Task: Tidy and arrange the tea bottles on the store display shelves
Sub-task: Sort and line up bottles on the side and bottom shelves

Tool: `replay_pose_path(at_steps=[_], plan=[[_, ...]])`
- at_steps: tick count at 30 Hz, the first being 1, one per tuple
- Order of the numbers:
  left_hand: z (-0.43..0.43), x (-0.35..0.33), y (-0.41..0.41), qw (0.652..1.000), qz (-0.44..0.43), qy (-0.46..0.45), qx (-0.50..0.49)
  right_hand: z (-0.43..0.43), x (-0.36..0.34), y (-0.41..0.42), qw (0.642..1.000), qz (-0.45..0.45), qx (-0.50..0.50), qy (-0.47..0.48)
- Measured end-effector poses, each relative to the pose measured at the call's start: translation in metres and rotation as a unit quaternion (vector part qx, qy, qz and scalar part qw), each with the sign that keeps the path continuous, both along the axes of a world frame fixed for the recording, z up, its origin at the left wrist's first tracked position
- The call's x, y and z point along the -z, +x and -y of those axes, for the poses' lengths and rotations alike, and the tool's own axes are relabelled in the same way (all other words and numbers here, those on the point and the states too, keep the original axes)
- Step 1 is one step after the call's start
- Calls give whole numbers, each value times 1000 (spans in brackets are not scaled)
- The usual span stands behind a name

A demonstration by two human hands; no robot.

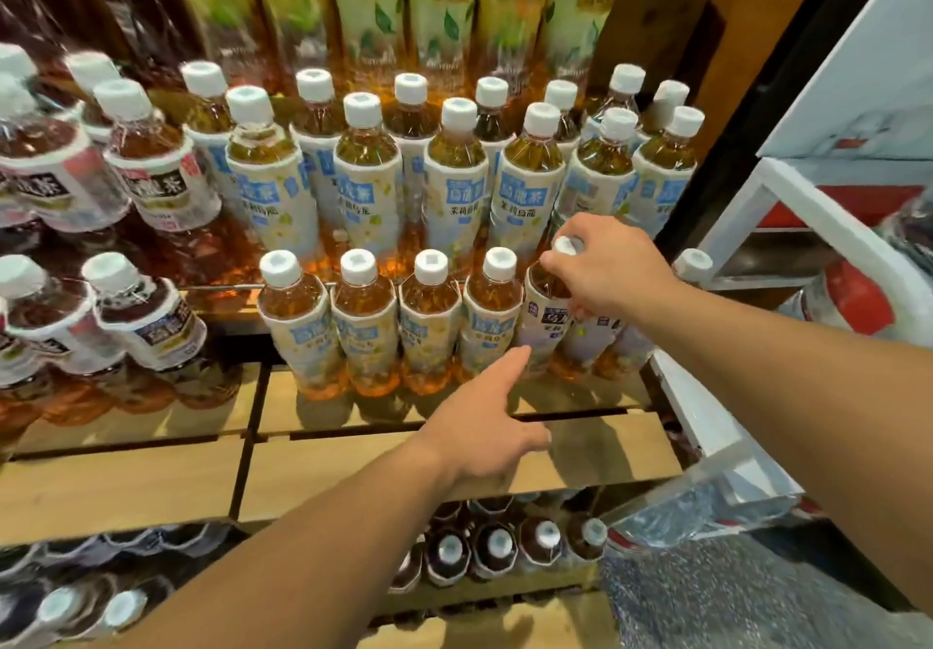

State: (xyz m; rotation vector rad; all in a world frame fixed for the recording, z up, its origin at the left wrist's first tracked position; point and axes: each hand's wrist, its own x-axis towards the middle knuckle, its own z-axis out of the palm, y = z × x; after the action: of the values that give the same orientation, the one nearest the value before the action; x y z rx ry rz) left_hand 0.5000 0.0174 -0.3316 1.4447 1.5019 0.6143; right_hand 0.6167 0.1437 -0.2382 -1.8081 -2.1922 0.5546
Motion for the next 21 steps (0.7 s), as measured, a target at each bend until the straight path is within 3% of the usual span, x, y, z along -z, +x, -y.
replay_pose_path(at_steps=[8, 15, 18, 21], plan=[[28, 3, -54, 998, -47, 12, -47, 4, -3, -6, 998, 27, 25, -53], [69, -10, -118, 984, -105, 57, -131, 48, -8, -15, 996, 71, 42, 19], [101, -10, -152, 975, -132, 50, -173, 94, -7, -40, 997, 16, 3, 69], [139, -5, -194, 960, -170, 33, -221, 146, -3, -89, 995, 2, -78, 62]])
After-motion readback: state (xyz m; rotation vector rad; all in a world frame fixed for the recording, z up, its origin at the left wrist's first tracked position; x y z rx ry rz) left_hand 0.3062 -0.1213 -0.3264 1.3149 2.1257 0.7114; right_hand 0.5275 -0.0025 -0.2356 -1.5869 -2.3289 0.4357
